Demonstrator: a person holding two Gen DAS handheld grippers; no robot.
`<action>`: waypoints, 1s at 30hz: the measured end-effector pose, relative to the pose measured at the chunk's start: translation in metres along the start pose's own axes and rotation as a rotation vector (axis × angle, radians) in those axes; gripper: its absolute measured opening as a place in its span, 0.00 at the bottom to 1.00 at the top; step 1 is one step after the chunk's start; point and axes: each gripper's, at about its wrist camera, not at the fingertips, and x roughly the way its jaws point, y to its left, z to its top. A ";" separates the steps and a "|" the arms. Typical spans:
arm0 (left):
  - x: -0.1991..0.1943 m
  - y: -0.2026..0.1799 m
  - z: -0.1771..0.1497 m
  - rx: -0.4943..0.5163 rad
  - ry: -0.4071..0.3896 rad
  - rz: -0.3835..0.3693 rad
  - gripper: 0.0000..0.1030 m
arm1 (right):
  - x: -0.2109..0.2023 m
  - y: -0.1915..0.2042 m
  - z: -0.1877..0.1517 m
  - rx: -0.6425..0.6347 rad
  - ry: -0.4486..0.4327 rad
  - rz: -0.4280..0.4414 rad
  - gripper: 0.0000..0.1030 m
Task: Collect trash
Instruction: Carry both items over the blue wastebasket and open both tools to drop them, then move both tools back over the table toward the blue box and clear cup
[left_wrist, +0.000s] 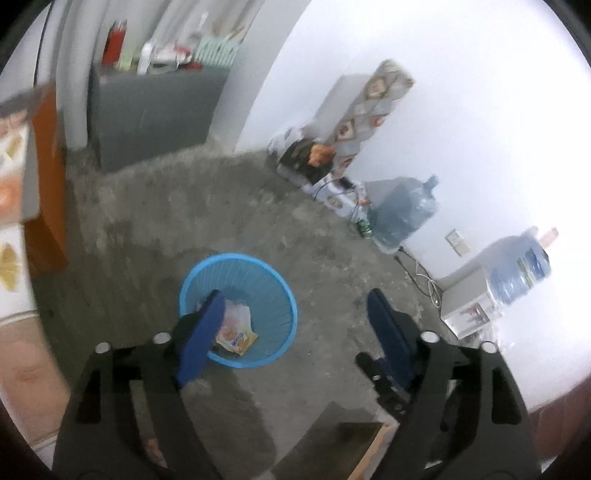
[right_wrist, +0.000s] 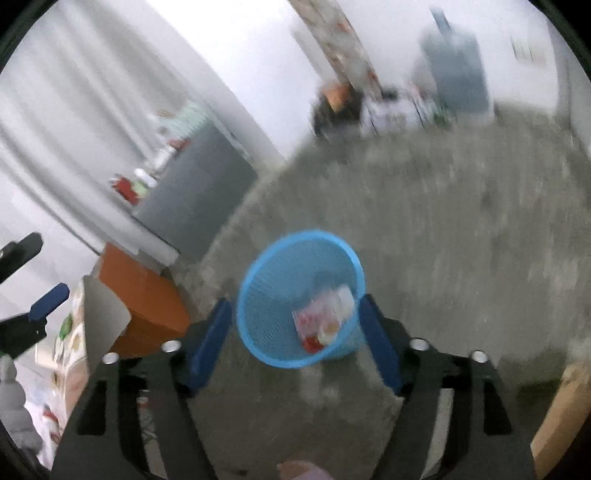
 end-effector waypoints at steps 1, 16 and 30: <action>-0.016 -0.002 -0.002 0.017 -0.012 0.006 0.80 | -0.012 0.009 0.002 -0.032 -0.024 0.006 0.81; -0.242 0.030 -0.041 -0.005 -0.361 0.109 0.84 | -0.141 0.139 -0.011 -0.462 -0.245 0.171 0.94; -0.380 0.097 -0.111 -0.084 -0.529 0.253 0.85 | -0.188 0.221 -0.052 -0.557 -0.194 0.365 0.94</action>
